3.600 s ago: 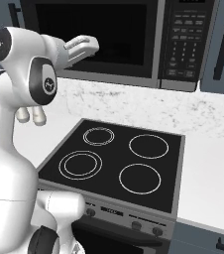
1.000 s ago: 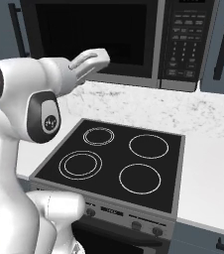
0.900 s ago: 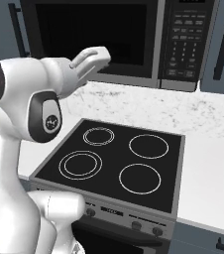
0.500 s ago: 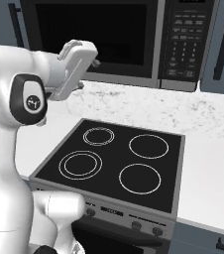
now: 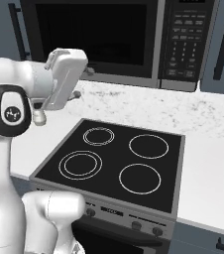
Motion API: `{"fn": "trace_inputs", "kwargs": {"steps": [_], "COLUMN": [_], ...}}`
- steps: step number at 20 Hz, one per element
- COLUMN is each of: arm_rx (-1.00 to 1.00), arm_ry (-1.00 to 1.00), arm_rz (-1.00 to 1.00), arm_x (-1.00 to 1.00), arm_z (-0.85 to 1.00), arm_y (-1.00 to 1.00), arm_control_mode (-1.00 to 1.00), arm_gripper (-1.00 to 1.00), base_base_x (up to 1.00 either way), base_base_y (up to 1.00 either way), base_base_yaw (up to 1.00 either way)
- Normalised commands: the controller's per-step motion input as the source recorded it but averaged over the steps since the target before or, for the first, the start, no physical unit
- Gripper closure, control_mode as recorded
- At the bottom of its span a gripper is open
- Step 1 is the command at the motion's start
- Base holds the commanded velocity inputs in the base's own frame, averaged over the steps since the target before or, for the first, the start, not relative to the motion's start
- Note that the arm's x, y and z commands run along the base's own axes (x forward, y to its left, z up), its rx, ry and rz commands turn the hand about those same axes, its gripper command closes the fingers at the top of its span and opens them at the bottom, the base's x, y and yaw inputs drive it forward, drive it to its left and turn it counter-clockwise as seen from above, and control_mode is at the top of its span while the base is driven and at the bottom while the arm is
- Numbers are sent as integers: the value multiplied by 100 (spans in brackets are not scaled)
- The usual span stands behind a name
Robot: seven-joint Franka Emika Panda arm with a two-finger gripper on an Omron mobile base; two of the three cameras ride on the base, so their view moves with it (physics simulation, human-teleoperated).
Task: Pick the onion from the sink and place it in the bowl. Then pick the bowl and place it in the microwave. Then close the microwave door and press the start button.
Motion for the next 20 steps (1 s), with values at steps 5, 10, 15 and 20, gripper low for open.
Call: {"fn": "trace_inputs", "kwargs": {"steps": [5,10,15,20], "arm_rx": [99,100,100,95], "arm_ry": [-62,-52,-44,-31], "arm_rz": [-8,-9,-19,-24], "arm_x": [-85,-33,-2,24], "arm_z": [-3,0,0,12], "arm_y": [-25,-29,-9,-24], "arm_control_mode": [-100,-100,-100,-100], "arm_gripper": [-100,-100,-100,-100], "base_base_x": [0,0,0,0], "base_base_y": [0,0,0,0], "base_base_yaw": [0,0,0,0]}}
